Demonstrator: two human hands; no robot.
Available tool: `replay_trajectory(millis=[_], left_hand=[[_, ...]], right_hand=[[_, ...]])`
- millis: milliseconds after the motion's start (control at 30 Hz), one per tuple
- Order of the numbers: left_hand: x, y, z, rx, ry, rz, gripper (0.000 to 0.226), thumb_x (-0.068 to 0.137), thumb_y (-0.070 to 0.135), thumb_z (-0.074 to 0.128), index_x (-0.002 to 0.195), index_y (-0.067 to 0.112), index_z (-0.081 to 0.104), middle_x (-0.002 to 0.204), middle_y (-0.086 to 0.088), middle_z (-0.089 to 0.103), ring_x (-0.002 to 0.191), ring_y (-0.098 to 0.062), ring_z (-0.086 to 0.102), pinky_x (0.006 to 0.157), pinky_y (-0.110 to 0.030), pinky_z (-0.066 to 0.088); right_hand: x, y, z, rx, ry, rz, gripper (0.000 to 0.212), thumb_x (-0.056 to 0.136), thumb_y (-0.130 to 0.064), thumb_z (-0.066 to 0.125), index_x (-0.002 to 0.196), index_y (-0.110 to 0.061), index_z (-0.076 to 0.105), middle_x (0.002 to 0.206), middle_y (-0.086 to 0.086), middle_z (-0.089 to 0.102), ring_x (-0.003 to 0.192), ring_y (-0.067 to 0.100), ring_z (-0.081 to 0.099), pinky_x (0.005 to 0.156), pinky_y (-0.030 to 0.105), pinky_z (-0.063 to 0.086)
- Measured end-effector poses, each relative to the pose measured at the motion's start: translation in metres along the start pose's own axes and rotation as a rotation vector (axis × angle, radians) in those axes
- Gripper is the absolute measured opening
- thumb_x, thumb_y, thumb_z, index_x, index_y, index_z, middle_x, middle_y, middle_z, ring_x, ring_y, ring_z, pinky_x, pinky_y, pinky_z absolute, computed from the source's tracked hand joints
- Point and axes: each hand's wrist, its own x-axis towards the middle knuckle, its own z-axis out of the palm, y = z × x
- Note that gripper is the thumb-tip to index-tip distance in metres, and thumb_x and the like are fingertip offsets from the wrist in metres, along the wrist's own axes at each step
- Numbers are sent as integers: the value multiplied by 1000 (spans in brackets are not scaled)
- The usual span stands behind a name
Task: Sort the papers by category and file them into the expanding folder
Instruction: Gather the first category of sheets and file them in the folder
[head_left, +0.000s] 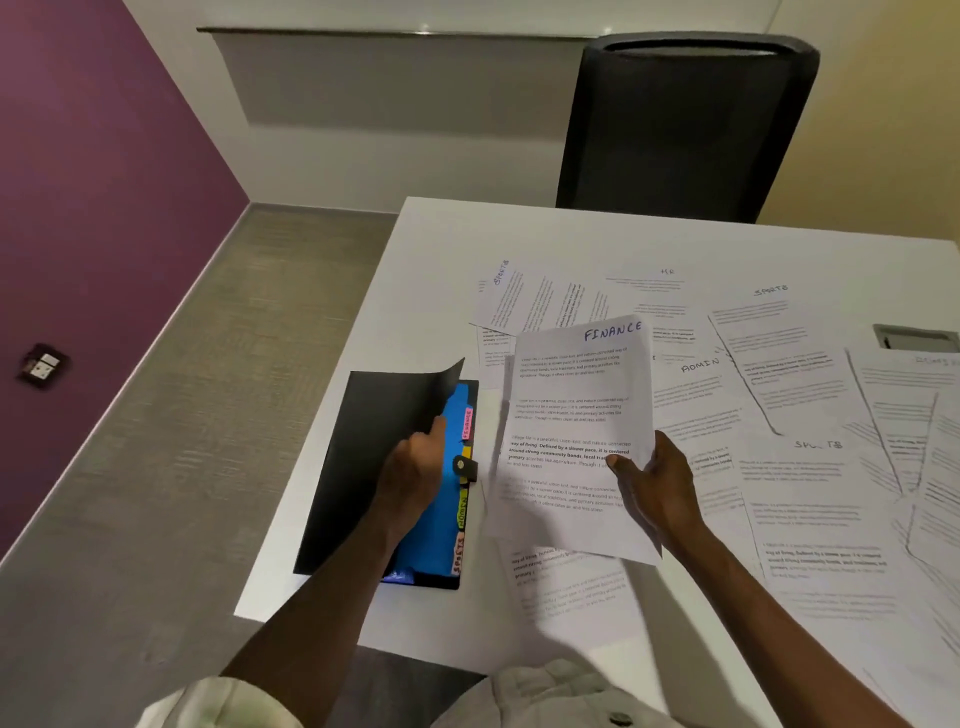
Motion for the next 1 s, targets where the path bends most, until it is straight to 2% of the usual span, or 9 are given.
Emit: replay_trajectory(millis=[100, 167, 267, 367, 433, 600, 700, 833, 1000], left_hand=[[-2, 2, -24, -95, -41, -109, 25, 98, 18, 60, 121, 15, 49, 77, -3, 61, 57, -10, 58, 47, -20, 50], [3, 6, -40, -122, -63, -237, 24, 101, 19, 50, 125, 17, 48, 94, -7, 65, 72, -14, 64, 58, -23, 55], [11, 9, -58, -204, -59, -398, 40, 97, 15, 54, 136, 18, 47, 108, -12, 66, 86, -20, 67, 72, -31, 58], [13, 5, -65, -344, 8, -450, 46, 94, 15, 61, 139, 16, 50, 110, -9, 68, 88, -16, 66, 74, -24, 54], [13, 2, -69, -379, 56, -452, 42, 93, 15, 62, 135, 11, 56, 110, -8, 70, 91, -16, 66, 78, -21, 51], [15, 0, -80, -497, 144, -486, 39, 92, 14, 65, 131, 8, 60, 107, -8, 72, 81, -7, 60, 65, -6, 41], [14, -3, -88, -541, 181, -509, 38, 93, 15, 66, 130, 8, 61, 113, -10, 71, 92, -16, 66, 71, -10, 46], [10, -10, -95, -589, 247, -539, 36, 92, 15, 67, 127, 7, 64, 117, -11, 70, 100, -21, 67, 80, -18, 49], [4, -14, -105, -670, 260, -534, 27, 91, 14, 68, 118, 9, 71, 107, -5, 73, 91, -22, 70, 83, -33, 58]], right_hand=[[-5, -19, 19, -1, 12, -22, 38, 88, -11, 69, 122, -6, 55, 107, 5, 63, 91, 17, 55, 71, 21, 45], [-9, -31, 32, 8, 27, -34, 39, 89, -12, 68, 124, -5, 54, 114, 9, 65, 92, 17, 55, 76, 23, 44], [-16, -49, 50, 45, 54, -50, 32, 91, -9, 65, 120, -5, 53, 114, 10, 65, 88, 15, 54, 68, 15, 43], [-26, -64, 69, 32, 79, -88, 28, 93, -9, 62, 118, -7, 51, 118, 11, 65, 91, 16, 57, 77, 22, 44], [-34, -69, 81, -4, 81, -126, 24, 94, -10, 59, 117, -8, 50, 117, 12, 66, 88, 16, 58, 74, 22, 45], [-56, -78, 105, -167, -14, -175, 25, 96, -16, 53, 120, -14, 45, 125, 8, 62, 98, 25, 63, 67, 25, 44], [-66, -79, 117, -195, -63, -171, 30, 97, -18, 54, 124, -18, 42, 132, 6, 58, 104, 23, 64, 70, 27, 55], [-65, -85, 122, -224, -99, -235, 32, 96, -17, 55, 125, -17, 41, 135, 6, 56, 105, 23, 64, 75, 31, 58], [-63, -101, 137, -246, -132, -335, 23, 97, -16, 54, 108, -23, 35, 127, 6, 57, 82, 11, 58, 62, 19, 53]])
